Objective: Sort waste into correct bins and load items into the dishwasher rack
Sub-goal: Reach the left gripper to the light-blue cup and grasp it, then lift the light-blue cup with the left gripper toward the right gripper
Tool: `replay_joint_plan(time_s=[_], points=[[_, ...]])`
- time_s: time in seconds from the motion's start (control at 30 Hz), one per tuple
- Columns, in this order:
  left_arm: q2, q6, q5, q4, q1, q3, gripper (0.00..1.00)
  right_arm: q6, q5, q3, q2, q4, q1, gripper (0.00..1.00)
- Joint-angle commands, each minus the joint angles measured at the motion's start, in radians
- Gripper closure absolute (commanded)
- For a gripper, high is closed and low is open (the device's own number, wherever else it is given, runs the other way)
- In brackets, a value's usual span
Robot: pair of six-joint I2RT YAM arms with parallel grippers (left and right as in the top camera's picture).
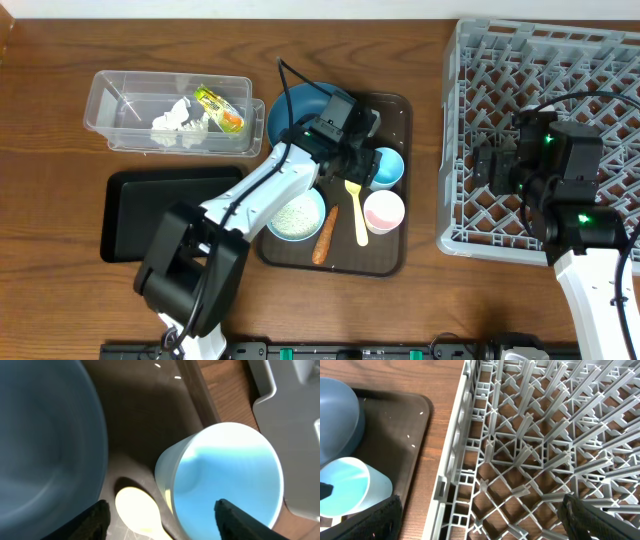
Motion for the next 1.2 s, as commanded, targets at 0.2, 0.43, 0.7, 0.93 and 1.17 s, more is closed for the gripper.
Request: replay_joint_plan(time_s=[0.2,0.43,0.7,0.93,1.17], points=[[0.064,-0.004,0.015,0.017,-0.013,0.017,0.63,0.006,-0.003,0.020,0.000,-0.002,-0.007,0.01],[0.046,-0.005,0.015,0.018,-0.009,0.018,0.88,0.006,0.006,0.020,0.000,-0.003,-0.007,0.01],[-0.103,-0.039,0.016,0.019,0.098,0.031,0.90,0.085,0.134,0.020,0.014,0.047,-0.009,0.01],[-0.178,-0.209,0.398,0.098,0.315,0.031,0.94,0.036,-0.116,0.020,0.096,0.119,-0.009,0.01],[-0.122,-0.251,0.983,0.303,0.459,0.031,0.94,-0.150,-0.840,0.020,0.222,0.298,-0.008,0.01]])
